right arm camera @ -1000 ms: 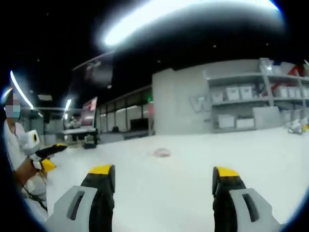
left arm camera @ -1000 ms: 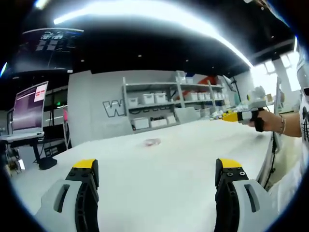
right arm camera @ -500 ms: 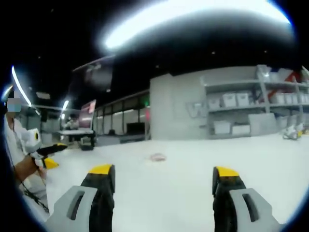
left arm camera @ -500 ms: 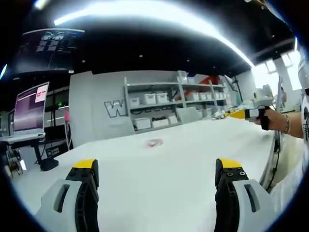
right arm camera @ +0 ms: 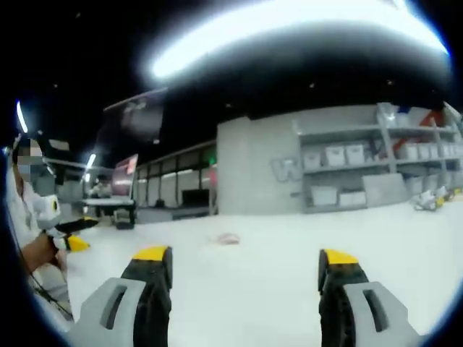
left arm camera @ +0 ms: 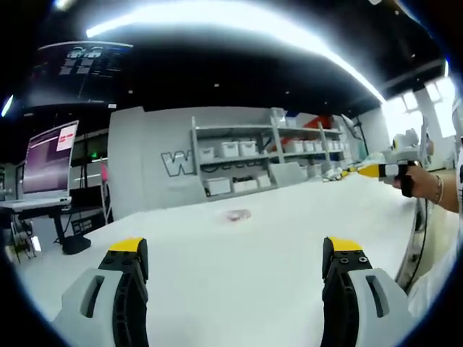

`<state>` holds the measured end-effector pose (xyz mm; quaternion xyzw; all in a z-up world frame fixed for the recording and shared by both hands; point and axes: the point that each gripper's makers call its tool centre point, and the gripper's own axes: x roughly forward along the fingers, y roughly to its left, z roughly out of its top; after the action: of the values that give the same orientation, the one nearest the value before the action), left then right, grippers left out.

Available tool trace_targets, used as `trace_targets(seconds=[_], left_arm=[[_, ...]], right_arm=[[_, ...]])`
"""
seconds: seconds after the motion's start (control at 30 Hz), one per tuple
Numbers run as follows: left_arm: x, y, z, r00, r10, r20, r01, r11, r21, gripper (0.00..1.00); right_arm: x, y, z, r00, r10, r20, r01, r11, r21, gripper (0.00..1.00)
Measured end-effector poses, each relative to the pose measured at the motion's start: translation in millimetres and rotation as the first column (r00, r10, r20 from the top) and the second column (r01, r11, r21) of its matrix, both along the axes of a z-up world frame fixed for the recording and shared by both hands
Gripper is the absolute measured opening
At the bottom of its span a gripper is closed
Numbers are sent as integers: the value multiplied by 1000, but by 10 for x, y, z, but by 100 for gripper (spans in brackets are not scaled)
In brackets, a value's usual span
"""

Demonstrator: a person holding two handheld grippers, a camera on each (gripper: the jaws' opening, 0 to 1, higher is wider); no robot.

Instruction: Open the resealable bag by pulling the two sides of the seal apart until the entire bag opening is separated and visibly accessible.

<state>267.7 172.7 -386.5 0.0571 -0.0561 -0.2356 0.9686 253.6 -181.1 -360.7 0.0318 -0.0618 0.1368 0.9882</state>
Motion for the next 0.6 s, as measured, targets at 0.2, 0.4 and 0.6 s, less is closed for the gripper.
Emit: trace_targets(seconds=[0.2, 0.4, 0.6], left_arm=[[28, 29, 4, 1000, 16, 7, -16, 1000, -3, 99], [37, 38, -15, 1000, 24, 4, -24, 1000, 2, 98], [28, 44, 30, 1000, 28, 12, -28, 1000, -13, 98]], right_arm=[[-26, 6, 3, 1000, -1, -5, 1, 1000, 6, 83], [-80, 54, 47, 1000, 8, -8, -8, 1000, -4, 83], [-127, 85, 95, 1000, 6, -10, -6, 1000, -10, 83]])
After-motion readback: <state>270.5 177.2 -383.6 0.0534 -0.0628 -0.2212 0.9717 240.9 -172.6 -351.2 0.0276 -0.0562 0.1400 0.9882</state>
